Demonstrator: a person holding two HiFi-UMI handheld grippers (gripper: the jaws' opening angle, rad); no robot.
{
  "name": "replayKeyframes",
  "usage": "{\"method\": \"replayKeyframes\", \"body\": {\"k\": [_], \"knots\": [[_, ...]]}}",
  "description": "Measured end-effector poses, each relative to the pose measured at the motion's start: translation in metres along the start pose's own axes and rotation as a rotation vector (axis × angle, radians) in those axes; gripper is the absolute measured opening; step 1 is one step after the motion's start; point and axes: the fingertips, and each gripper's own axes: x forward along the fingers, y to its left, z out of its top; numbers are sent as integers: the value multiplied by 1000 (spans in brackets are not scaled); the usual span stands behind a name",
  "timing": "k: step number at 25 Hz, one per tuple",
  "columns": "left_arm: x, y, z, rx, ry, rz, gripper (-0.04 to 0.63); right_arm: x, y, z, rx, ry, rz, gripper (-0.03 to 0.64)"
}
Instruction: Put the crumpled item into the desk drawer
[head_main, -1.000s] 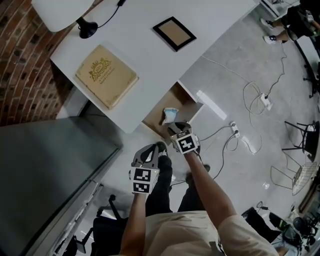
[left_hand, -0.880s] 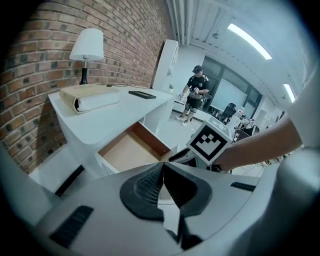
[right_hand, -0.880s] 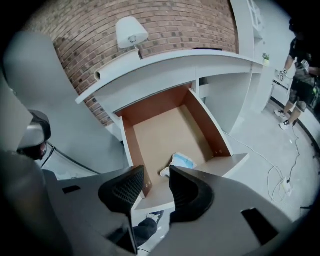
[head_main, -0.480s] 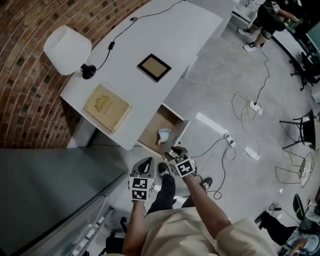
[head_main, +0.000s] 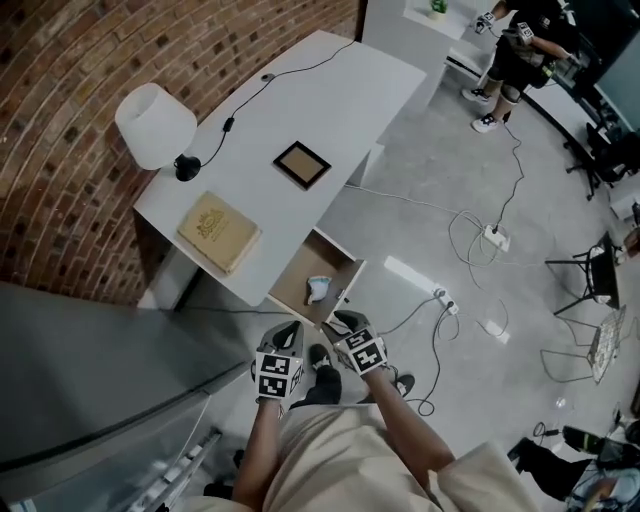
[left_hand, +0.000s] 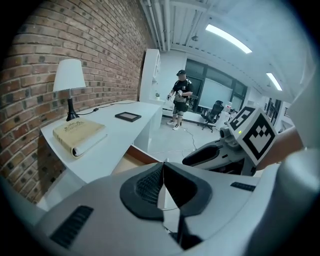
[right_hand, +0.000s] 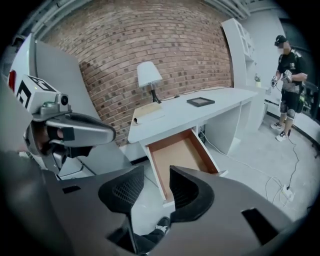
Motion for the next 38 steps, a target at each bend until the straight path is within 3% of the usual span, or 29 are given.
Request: {"method": "replayKeyframes", "body": {"k": [8,19,38], "knots": [[-13,-11,8,36,-10,-17,17,-42,0,10,-54,-62,3,184],[-8,-20,26,33,-23,-33,17,-69,-26,-10,63,-101,-48,183],[-10,-9,11,-4,3,-30,17,-66,-24,8,96,-172,-59,152]]}}
